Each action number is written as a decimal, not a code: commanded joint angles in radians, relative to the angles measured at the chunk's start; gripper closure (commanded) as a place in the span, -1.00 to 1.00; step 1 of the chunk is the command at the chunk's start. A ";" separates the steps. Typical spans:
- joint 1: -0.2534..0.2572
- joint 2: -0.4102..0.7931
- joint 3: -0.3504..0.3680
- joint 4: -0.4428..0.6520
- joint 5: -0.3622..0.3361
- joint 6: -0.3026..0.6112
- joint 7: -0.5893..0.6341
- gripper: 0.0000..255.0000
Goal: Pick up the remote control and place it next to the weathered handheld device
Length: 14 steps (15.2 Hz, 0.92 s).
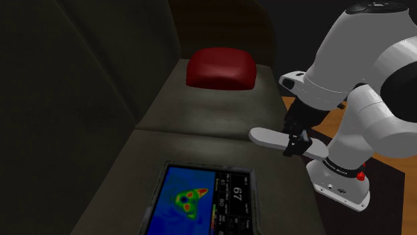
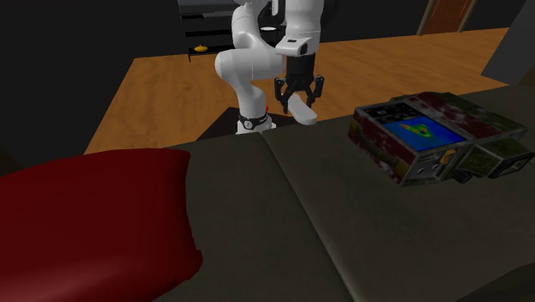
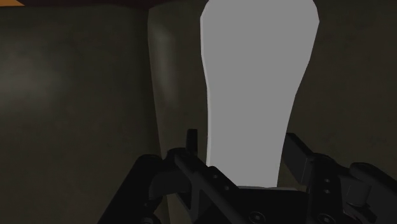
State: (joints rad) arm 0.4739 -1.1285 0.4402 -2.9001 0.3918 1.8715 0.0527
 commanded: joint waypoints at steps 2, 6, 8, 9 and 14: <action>0.010 0.007 0.017 -0.036 0.019 0.042 0.000 1.00; 0.024 0.025 0.044 -0.081 0.047 0.103 0.000 1.00; 0.032 0.038 0.058 -0.102 0.062 0.136 0.000 1.00; 0.035 0.046 0.065 -0.113 0.070 0.154 0.000 1.00; 0.042 0.062 0.078 -0.131 0.085 0.187 0.000 1.00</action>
State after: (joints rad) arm 0.5155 -1.0676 0.5176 -3.0302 0.4762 2.0556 0.0526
